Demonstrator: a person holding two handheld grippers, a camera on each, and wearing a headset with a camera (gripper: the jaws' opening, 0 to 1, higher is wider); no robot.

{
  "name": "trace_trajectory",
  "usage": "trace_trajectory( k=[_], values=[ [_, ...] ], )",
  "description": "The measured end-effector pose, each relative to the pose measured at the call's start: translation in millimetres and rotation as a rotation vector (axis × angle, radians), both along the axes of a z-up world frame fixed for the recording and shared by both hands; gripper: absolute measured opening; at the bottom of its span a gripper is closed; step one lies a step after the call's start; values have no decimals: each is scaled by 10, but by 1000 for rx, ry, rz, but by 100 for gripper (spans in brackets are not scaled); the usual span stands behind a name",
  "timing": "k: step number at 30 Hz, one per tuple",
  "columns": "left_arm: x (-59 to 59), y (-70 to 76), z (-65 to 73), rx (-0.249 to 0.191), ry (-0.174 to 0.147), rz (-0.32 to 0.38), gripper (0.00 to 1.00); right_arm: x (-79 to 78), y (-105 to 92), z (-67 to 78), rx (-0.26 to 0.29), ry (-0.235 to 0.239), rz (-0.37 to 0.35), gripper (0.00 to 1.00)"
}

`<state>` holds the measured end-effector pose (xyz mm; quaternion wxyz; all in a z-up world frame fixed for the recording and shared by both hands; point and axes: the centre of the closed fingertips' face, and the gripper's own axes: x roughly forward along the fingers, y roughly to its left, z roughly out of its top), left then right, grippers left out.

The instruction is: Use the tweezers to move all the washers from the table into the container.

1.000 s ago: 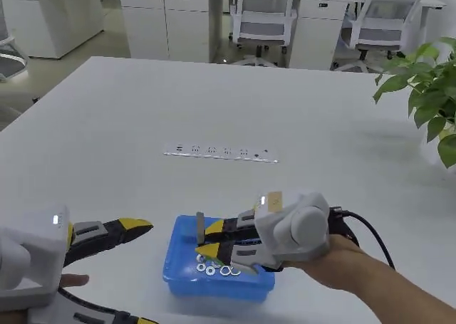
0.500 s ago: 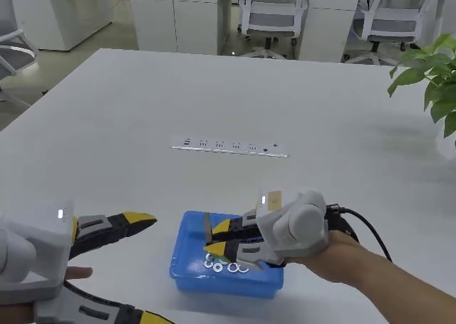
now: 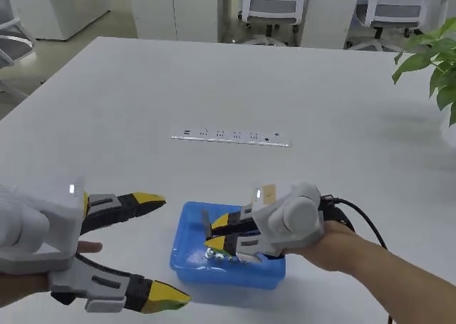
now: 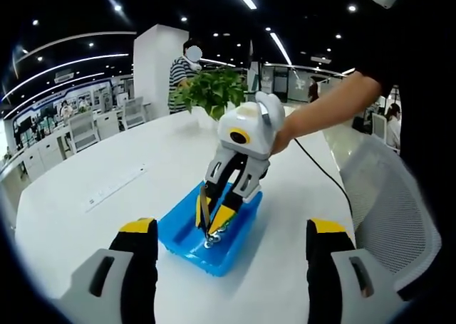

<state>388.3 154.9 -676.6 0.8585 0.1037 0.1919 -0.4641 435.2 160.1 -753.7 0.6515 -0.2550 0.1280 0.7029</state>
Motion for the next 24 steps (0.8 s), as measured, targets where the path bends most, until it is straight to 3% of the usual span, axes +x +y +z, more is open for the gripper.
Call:
trace_trajectory(
  k=[4,9,17,24],
  values=[
    [55,-17,-22,8,4,-10,85,2,-7,-37,-9,5,-1,9],
    [120,-33,-39,23,10,-24,70,1,-18,-77,-18,3,0,10],
    [286,-42,-44,82,-23,-41,39,-27,-17,-109,-25,6,8,10],
    [346,-72,-127,130,-31,-71,25,-27,-19,-107,-22,9,7,10]
  ],
)
